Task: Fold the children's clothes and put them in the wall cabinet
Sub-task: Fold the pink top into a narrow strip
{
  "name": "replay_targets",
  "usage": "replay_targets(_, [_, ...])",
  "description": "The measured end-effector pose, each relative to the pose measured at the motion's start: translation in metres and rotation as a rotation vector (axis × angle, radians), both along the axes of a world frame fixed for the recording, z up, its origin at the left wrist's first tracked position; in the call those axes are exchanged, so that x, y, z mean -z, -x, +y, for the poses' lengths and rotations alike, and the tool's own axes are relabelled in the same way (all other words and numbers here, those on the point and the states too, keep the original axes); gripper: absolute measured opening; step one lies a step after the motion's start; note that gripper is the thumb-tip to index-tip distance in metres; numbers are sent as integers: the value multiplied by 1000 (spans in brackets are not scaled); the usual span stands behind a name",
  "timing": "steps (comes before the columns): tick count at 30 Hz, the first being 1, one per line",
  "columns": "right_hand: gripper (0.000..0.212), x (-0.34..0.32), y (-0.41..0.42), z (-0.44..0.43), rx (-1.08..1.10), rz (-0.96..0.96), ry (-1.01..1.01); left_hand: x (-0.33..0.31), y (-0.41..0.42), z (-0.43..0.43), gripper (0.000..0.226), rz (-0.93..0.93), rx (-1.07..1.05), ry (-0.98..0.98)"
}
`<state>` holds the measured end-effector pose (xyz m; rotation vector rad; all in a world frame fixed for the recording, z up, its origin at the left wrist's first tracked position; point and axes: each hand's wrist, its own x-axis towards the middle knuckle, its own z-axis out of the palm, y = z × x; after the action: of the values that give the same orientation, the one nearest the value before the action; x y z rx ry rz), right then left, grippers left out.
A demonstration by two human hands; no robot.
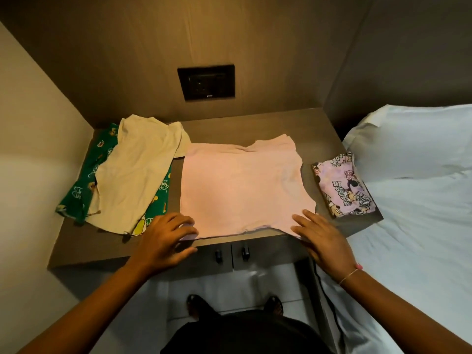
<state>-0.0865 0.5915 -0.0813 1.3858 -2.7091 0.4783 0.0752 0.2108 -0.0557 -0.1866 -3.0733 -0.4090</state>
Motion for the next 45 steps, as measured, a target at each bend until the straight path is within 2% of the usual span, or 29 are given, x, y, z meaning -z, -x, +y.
replay_targets(2, [30, -2, -1, -1, 16, 23, 95, -1, -5, 3, 37, 55, 32, -3])
replay_targets(4, [31, -8, -4, 0, 26, -28, 125, -7, -10, 7, 46, 76, 45, -21])
replay_targets(6, [35, -23, -6, 4, 43, -194, 121, -19, -14, 11, 41, 32, -14, -125])
replay_targets(8, [34, -45, -1, 9, 73, -449, 100, -32, -14, 9, 31, -25, -143, -316])
replay_targets(10, [32, -69, 11, 9, 90, -601, 71, -48, -8, 2, 22, -89, -231, -504])
replay_targets(13, [27, -95, 40, -6, 130, -558, 88, -67, 21, -11, 7, -152, -282, -608])
replay_targets(17, [5, -97, 89, -42, 227, -362, -27, -67, 79, -25, 7, -141, -403, -508])
replay_targets(24, [24, -64, 145, -94, 325, -244, -223, -37, 152, -45, 22, -185, -530, -175])
replay_targets(28, [50, -49, 147, -102, 271, -249, -239, -17, 157, -44, 40, -132, -395, 158])
replay_targets(31, [54, -48, 151, -110, 171, -268, -333, -10, 160, -42, 46, -158, -276, 306])
replay_targets(35, [42, -53, 157, -121, 166, -323, -428, -17, 167, -42, 30, -197, -253, 254])
replay_targets(39, [30, -59, 152, -117, 163, -387, -400, -27, 165, -40, 22, -173, -236, 239])
replay_targets(42, [19, -66, 143, -106, 111, -224, -274, -38, 153, -40, 17, -47, -222, 162])
replay_targets(45, [16, -70, 125, -89, 36, -30, -144, -46, 132, -41, 15, 90, -180, 66])
